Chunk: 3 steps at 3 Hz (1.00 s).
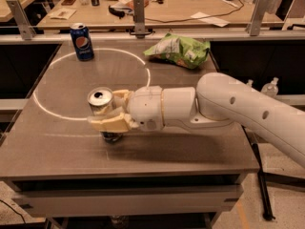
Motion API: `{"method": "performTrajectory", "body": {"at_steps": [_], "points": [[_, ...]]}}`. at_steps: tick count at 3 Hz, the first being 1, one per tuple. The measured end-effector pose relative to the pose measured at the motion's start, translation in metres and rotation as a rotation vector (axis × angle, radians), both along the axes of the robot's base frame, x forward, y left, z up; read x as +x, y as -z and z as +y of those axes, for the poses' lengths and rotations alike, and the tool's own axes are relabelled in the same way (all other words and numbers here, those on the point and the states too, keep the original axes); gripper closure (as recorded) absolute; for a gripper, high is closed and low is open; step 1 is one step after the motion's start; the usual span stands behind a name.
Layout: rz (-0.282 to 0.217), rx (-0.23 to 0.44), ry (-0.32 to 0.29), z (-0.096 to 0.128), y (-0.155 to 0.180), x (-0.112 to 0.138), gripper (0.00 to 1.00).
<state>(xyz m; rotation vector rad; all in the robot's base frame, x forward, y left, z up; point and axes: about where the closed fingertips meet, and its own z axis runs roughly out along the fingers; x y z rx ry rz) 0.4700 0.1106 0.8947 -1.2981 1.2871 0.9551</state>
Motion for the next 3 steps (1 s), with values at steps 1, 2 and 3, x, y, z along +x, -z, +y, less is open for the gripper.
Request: {"method": "performTrajectory", "body": {"at_steps": [1, 2, 3], "points": [[0.011, -0.013, -0.006, -0.001, 0.003, 0.000, 0.59], [0.028, -0.024, -0.012, -0.005, 0.008, -0.001, 0.36], [0.024, -0.034, -0.037, -0.011, 0.010, -0.001, 0.12]]}}
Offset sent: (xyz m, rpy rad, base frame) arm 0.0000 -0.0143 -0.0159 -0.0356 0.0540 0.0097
